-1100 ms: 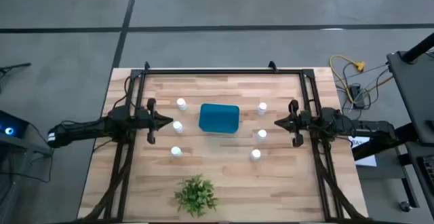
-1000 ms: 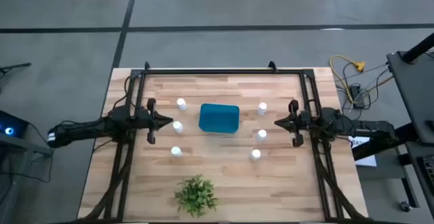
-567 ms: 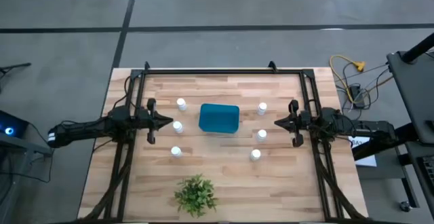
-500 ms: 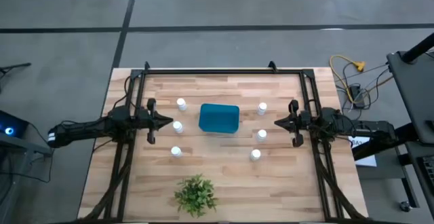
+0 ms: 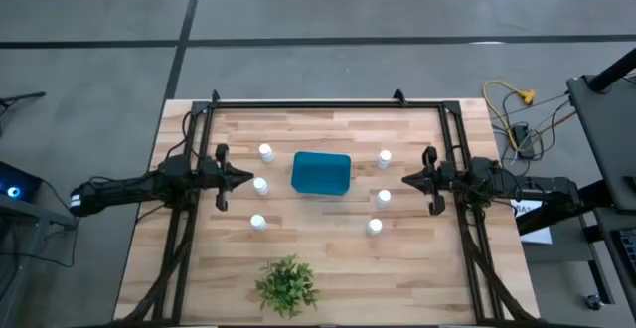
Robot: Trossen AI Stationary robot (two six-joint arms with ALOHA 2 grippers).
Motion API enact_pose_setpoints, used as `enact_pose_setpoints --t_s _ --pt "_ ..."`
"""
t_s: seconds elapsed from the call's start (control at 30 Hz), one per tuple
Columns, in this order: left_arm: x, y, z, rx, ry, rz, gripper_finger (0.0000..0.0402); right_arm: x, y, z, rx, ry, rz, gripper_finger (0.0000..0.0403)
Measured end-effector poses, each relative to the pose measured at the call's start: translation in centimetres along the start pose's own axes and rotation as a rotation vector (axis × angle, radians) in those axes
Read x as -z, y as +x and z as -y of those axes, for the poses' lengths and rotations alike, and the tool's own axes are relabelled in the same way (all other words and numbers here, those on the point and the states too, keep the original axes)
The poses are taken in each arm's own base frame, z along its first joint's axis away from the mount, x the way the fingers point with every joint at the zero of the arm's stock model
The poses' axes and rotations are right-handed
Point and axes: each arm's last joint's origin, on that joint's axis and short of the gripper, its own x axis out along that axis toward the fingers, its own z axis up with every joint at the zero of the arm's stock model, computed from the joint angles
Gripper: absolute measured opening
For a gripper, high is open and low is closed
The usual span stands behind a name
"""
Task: Pick and place pill bottles into a basket
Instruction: Put the white medicine bottle into the blue bin
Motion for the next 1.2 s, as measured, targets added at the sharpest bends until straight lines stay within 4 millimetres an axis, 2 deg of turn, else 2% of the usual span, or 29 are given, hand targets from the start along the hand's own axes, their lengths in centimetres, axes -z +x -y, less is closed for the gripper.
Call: enact_pose_setpoints --t_s 0.33,0.67,0.9,1.2 --pt "-0.8 0.0 0.0 0.000 0.006 0.079 0.0000 -0.1 0.0 0.0 -0.001 0.000 0.012 0.0008" --pt "-0.8 0.0 0.0 -0.002 0.034 0.078 0.0000 -0.3 0.0 0.0 0.004 0.000 0.031 0.0009" --pt "-0.8 0.0 0.0 -0.002 0.037 0.079 0.0000 -2.2 -0.3 -0.3 -0.013 -0.076 0.235 0.0008" --pt "-1.7 -0.1 0.0 -0.005 0.065 0.179 0.0000 -4.7 -1.2 -0.6 -0.022 -0.168 0.507 0.0009"
